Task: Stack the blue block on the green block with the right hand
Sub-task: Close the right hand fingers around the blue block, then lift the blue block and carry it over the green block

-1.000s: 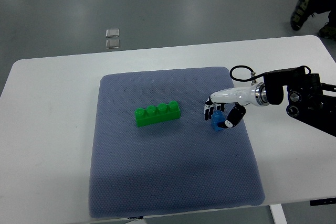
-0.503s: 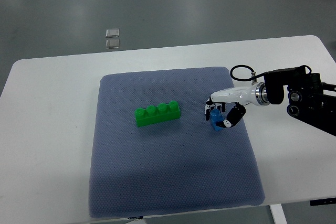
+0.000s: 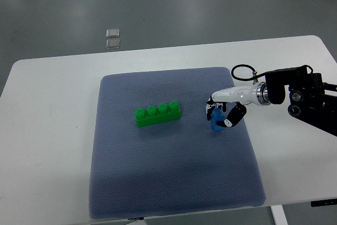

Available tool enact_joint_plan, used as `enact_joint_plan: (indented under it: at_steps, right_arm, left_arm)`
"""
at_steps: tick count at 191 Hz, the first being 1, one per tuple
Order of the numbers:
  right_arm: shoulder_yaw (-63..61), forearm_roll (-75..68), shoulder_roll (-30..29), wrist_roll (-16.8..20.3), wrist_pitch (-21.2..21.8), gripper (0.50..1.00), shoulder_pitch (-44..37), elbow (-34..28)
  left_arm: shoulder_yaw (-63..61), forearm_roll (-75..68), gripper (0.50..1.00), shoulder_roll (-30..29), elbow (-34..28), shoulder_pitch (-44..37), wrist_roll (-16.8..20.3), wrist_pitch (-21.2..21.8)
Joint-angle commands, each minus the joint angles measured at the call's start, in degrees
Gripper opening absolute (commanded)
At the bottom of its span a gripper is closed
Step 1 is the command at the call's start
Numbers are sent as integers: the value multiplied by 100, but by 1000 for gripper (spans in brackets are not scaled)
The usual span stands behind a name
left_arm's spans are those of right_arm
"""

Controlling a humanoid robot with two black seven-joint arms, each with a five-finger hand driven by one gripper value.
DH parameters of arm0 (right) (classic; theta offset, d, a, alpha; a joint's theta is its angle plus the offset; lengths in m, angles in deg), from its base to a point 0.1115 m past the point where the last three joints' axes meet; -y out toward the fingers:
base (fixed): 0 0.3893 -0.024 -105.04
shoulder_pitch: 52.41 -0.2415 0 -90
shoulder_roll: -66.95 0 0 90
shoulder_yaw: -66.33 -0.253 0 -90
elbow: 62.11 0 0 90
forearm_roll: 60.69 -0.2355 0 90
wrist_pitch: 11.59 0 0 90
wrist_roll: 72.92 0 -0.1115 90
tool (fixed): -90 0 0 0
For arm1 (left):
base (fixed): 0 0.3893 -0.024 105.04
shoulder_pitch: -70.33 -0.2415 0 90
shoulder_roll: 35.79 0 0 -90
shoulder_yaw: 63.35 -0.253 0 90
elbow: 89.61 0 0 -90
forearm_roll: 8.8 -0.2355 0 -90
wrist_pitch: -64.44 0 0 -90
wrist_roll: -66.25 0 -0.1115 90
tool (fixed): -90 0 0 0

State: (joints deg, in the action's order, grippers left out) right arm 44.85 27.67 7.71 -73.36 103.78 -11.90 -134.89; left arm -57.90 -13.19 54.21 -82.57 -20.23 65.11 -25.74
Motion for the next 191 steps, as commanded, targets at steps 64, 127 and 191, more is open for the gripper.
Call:
enact_joint_plan:
  at_steps: [64, 127, 191]
  right_arm:
    - [-41, -3, -18, 0, -32, 549, 0, 17]
    - [-111, -56, -26, -26, -76, 549, -351, 17]
    - [-128, -38, -413, -88, -330, 552, -1028, 26]
  left_arm:
    - [0, 0, 1000, 0, 0, 3, 0, 0]
    - [0, 0, 1000, 0, 0, 3, 0, 0]
    - [0, 0, 1000, 0, 0, 3, 0, 0]
